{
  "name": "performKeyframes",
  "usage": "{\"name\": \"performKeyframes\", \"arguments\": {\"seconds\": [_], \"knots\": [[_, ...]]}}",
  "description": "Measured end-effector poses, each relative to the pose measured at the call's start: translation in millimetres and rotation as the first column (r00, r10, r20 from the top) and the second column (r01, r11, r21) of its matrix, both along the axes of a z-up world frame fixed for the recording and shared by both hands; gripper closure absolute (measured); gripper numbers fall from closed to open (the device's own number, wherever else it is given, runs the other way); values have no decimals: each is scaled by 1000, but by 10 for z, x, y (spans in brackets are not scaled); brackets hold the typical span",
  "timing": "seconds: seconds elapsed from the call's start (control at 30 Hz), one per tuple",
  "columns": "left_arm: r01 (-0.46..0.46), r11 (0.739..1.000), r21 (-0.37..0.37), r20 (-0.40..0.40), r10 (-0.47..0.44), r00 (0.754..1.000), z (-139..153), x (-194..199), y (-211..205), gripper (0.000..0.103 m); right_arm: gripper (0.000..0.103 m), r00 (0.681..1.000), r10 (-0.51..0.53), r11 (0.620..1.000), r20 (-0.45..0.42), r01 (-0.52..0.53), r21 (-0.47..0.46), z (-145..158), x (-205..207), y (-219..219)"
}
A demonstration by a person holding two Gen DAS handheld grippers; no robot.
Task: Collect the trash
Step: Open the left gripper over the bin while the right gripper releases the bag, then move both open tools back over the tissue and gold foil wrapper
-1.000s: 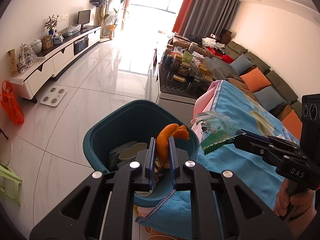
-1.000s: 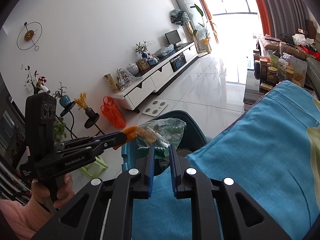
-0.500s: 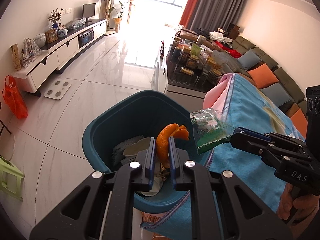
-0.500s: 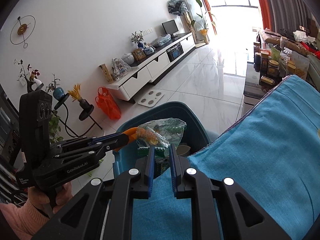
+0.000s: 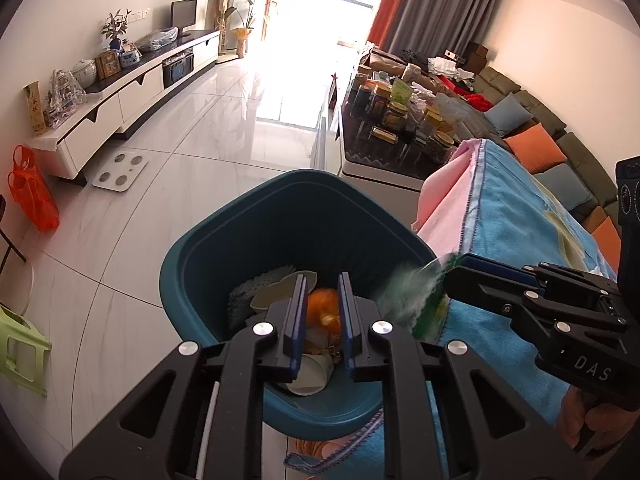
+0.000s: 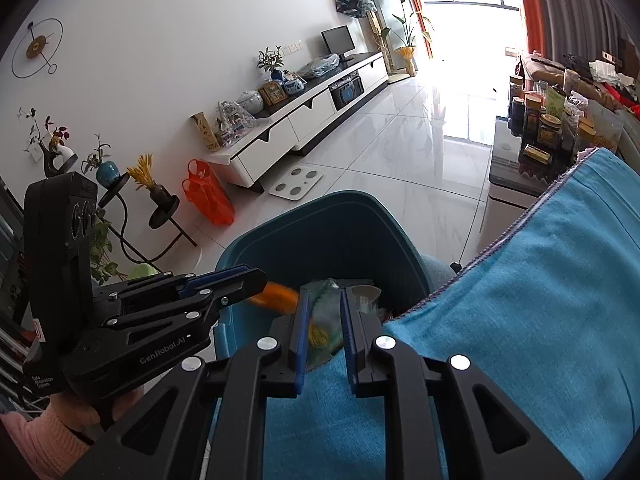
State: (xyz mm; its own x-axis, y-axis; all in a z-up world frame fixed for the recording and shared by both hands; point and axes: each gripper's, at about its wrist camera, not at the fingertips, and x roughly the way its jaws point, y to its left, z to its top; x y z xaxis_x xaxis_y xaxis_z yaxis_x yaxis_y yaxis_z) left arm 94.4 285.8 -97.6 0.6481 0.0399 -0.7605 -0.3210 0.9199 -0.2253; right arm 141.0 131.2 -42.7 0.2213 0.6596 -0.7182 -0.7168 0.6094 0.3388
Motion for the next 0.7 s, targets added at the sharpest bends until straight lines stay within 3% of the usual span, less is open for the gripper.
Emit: {"name": "performKeyframes", "arguments": {"seconds": [0.3, 0.43, 0.7], "knots": [[-6, 1000, -11, 15, 6, 1000, -10, -53, 45, 79, 84, 1000, -16, 1000, 7, 16, 7, 32, -37, -74], [24, 1000, -2, 65, -24, 998, 107, -162, -37, 66, 73, 999, -20, 999, 34, 19, 37, 142, -119, -236], [190, 982, -5, 190, -185, 964, 402, -329, -546, 49, 59, 990, -106, 990, 90, 97, 103, 387, -314, -966]]}}
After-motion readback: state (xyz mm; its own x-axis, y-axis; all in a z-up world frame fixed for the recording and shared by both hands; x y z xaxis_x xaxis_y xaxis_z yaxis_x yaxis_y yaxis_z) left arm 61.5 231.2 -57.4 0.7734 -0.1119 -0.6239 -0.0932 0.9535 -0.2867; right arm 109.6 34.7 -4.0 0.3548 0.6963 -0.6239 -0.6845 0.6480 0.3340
